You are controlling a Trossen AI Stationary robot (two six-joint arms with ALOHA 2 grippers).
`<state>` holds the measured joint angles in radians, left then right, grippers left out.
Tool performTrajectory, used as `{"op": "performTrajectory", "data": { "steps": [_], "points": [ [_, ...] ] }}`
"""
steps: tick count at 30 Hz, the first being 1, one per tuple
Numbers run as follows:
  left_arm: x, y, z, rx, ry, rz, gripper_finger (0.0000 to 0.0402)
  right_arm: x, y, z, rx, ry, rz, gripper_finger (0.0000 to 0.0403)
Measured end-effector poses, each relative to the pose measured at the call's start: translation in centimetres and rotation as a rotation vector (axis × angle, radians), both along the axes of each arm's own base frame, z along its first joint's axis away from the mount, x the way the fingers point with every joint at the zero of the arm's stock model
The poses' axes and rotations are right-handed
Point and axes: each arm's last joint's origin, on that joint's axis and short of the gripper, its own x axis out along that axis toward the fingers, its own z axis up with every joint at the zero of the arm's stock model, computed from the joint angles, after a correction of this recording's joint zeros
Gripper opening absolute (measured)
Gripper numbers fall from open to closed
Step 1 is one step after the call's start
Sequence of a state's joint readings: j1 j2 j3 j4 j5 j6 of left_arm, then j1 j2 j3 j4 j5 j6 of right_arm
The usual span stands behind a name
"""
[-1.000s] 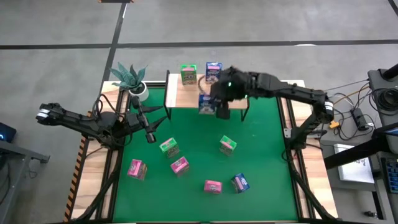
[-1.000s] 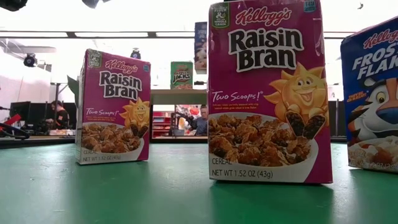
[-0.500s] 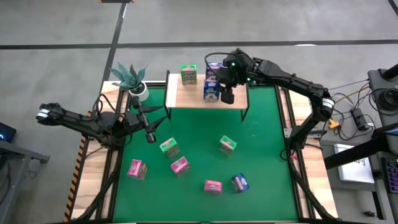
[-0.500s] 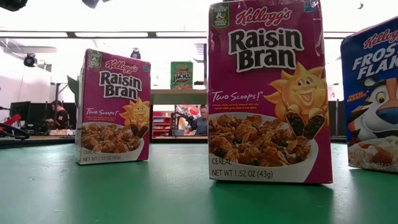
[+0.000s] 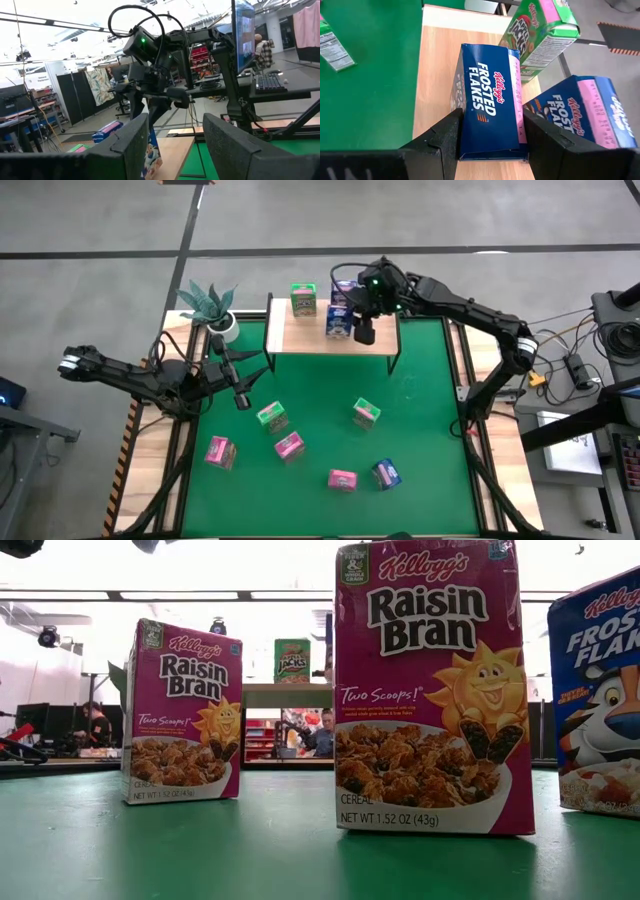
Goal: Stack cereal on shelf
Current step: Put the top blue cereal box on the shelf aligned with the other blue cereal box
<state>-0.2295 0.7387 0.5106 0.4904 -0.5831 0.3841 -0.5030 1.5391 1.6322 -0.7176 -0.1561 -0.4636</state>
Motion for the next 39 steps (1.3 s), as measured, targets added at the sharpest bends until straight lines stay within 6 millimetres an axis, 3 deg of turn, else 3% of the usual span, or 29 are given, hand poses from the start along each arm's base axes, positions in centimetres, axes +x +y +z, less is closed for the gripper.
{"op": "performTrajectory", "data": {
  "steps": [13,26,34,39],
  "points": [
    [0.0,0.0,0.0,0.0,0.0,0.0,0.0173,0.0,-0.1,-0.6,-0.022,0.032,-0.03,0.0176],
    [0.0,0.0,0.0,0.0,0.0,0.0,0.0173,0.5,-0.5,-1.5,-0.03,0.067,-0.052,0.0242],
    [0.0,0.0,0.0,0.0,0.0,0.0,0.0173,0.1,-0.1,1.1,-0.02,0.015,-0.079,0.0244],
    [0.0,0.0,0.0,0.0,0.0,0.0,0.0173,0.2,1.3,3.6,0.013,-0.027,-0.082,0.0242]
  ]
}}
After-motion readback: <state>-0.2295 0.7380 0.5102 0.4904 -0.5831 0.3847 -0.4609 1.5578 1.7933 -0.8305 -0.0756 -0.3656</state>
